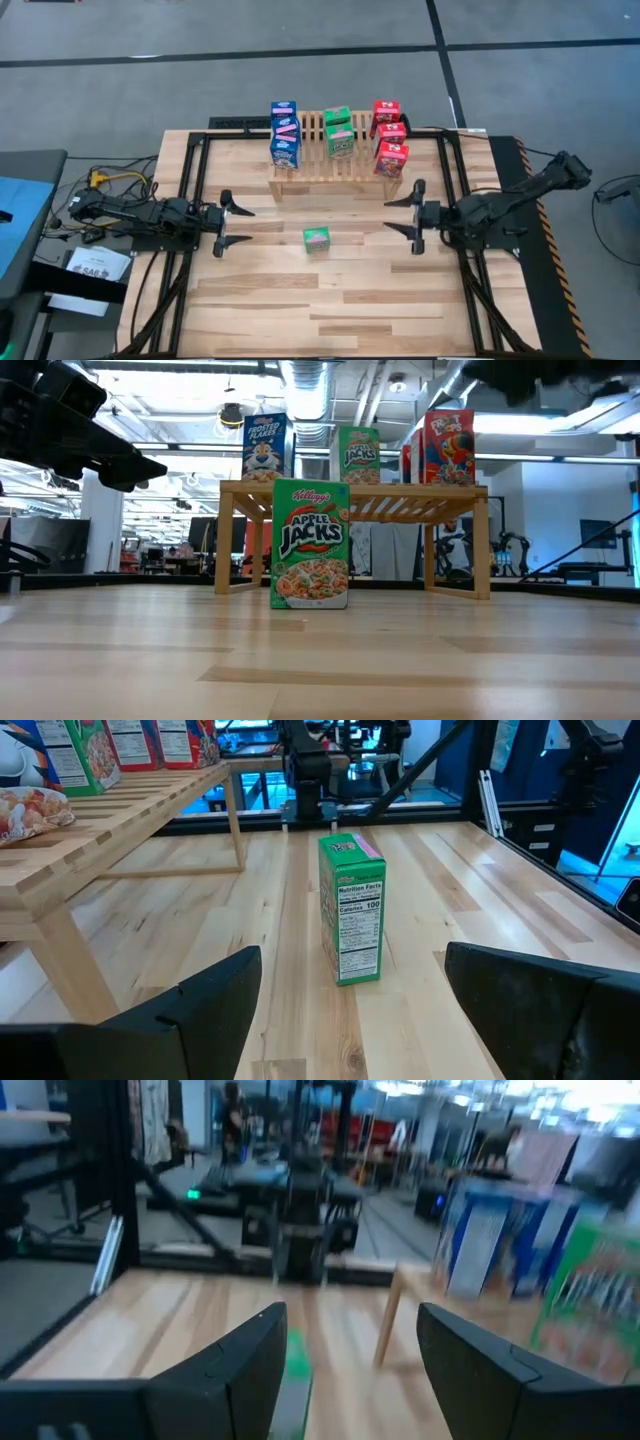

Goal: Stack cereal on shelf
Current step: Put the green cereal box on the shelf aligned with the other green cereal box

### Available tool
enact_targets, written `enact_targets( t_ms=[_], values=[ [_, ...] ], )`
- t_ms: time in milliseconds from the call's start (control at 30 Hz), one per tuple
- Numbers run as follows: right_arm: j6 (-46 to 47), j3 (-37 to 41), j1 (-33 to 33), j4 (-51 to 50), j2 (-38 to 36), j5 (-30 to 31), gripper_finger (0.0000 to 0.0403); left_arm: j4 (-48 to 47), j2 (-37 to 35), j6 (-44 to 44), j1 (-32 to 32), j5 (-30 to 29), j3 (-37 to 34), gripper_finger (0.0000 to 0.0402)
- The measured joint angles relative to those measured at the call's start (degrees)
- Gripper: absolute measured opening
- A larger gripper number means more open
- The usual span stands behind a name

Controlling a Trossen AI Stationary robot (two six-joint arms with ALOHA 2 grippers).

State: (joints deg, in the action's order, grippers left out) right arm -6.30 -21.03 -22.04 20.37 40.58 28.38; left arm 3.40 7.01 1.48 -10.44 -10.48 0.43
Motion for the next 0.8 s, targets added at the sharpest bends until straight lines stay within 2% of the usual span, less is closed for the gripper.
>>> enact_targets(
  t_ms=[200, 433, 667, 800],
  values=[
    [-5.7, -10.6, 0.0, -4.1, 3.8, 0.0, 0.0250, 0.0, 0.0, 0.0, 0.0, 0.0, 0.0, 0.0307],
    [-5.8, -24.5, 0.5, -19.8, 14.3, 0.1, 0.0250, 0.0, 0.0, 0.0, 0.0, 0.0, 0.0, 0.0307],
    [7.1, -35.4, 4.7, -34.1, 24.7, 0.2, 0.0250, 0.0, 0.0, 0.0, 0.0, 0.0, 0.0, 0.0307],
    [11.1, -39.4, 6.7, -37.5, 29.4, 0.1, 0.0250, 0.0, 0.0, 0.0, 0.0, 0.0, 0.0, 0.0307]
  ],
)
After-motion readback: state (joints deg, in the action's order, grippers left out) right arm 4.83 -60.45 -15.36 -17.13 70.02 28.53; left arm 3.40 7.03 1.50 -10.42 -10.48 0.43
